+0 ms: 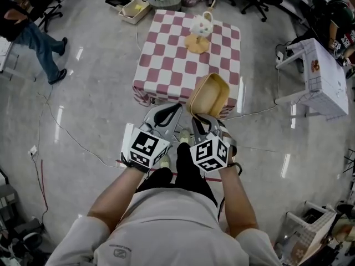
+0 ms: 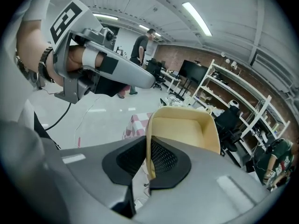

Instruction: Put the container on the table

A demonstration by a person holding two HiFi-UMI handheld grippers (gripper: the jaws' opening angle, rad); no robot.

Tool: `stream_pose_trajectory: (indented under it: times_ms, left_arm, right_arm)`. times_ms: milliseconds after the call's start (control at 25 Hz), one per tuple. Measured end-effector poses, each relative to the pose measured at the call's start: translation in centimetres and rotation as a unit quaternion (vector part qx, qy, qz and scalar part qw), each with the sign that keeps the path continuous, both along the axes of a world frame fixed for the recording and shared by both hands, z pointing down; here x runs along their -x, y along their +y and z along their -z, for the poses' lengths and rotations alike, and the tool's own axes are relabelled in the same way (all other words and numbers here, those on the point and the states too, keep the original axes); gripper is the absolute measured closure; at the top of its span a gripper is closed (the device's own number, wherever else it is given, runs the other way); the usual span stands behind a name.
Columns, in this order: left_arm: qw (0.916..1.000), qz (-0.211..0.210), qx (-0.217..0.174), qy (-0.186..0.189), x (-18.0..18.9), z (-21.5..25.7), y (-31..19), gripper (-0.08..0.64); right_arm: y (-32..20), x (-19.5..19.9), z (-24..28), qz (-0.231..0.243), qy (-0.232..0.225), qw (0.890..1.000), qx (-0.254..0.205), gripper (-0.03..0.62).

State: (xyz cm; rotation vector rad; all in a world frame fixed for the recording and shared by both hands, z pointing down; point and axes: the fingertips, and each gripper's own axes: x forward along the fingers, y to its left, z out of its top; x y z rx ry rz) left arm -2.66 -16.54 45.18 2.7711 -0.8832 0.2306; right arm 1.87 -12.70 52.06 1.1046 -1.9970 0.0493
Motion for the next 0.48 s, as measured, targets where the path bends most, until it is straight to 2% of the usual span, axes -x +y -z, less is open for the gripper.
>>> stream_pose_trajectory:
  times_ms: [480]
  left_arm:
    - [0.9981, 0.041, 0.039, -0.024, -3.2, -6.3, -8.5, 0.554]
  right_arm:
    - [-8.7, -2.6, -8.4, 0.095, 0.042, 0.993, 0.055, 0.56]
